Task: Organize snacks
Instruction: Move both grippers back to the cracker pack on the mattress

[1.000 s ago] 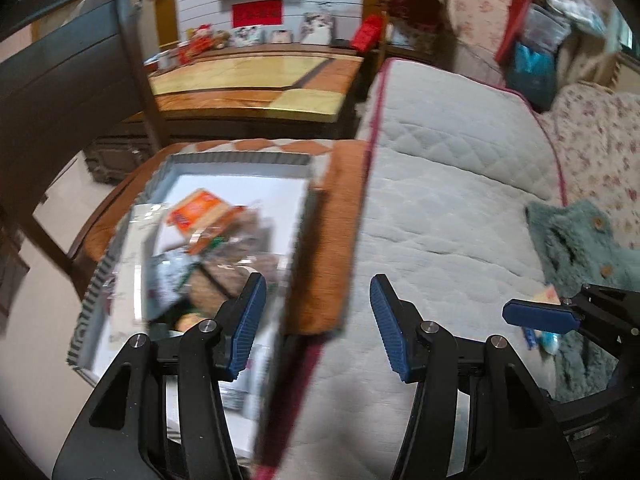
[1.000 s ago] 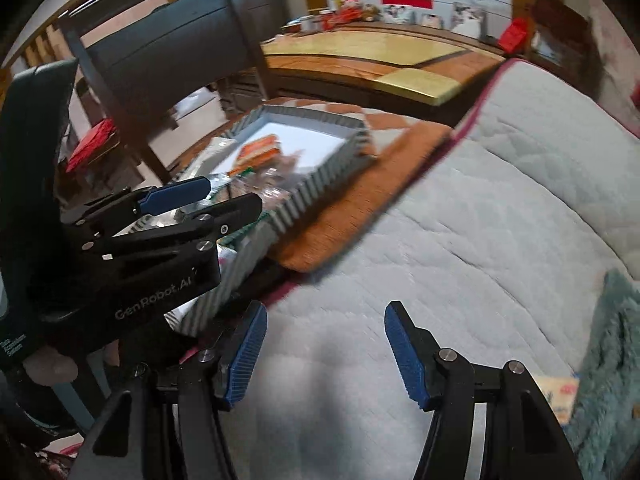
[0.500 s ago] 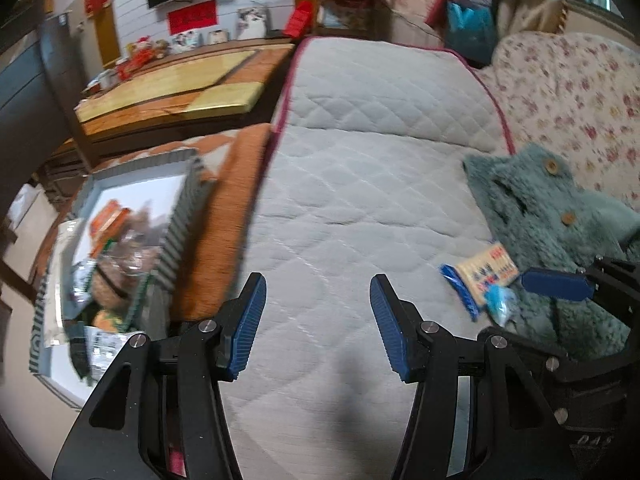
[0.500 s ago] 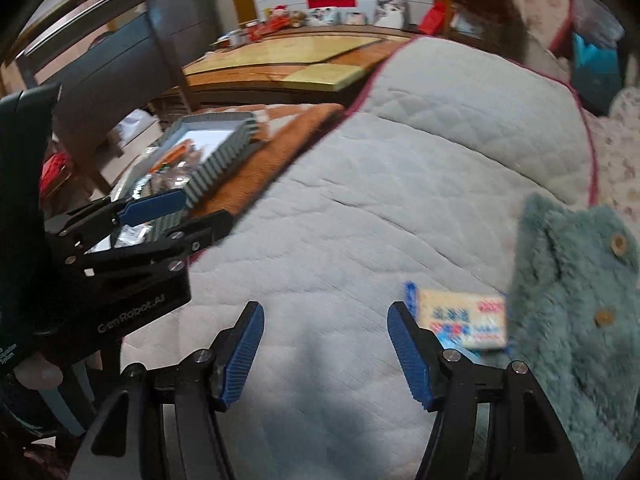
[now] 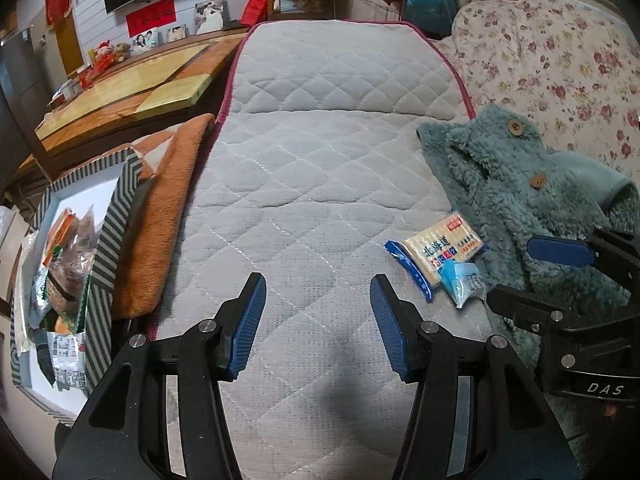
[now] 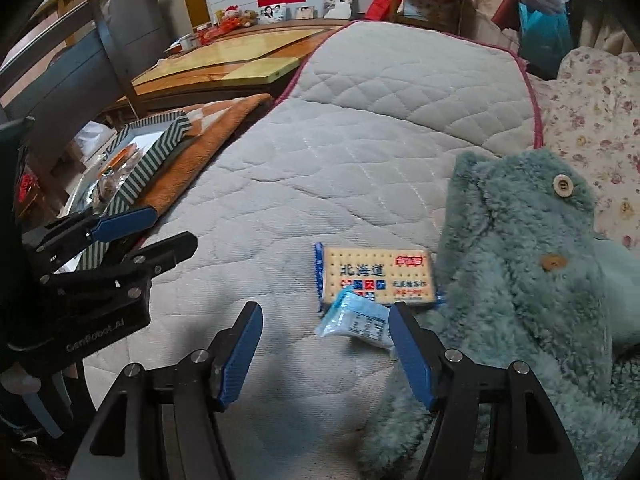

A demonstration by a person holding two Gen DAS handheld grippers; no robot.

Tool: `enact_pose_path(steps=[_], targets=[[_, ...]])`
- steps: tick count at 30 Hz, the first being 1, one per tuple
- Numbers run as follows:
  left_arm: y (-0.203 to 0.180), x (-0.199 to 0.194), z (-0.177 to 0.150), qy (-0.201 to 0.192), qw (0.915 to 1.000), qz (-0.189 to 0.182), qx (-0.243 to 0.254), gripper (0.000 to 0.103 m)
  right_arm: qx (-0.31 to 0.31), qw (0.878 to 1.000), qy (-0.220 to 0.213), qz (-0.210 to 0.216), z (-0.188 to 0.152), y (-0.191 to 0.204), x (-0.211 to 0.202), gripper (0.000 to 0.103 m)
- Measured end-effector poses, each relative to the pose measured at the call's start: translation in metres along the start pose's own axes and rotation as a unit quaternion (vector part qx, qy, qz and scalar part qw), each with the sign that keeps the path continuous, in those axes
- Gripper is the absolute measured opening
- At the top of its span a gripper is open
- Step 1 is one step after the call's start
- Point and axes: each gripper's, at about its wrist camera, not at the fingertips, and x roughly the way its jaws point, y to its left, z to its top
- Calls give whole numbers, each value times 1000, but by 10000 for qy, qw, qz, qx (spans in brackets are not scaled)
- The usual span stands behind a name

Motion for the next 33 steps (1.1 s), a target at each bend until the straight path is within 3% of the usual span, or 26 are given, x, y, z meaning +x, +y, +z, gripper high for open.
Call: enact_pose_path(steps=[29, 33], targets=[[-20, 27, 3, 328, 9993, -142, 84, 54, 99, 9994, 340, -61, -12, -21, 16, 66], [-21, 30, 4, 373, 9991, -176, 70, 54, 200, 9985, 411, -289, -12, -38, 10, 66]])
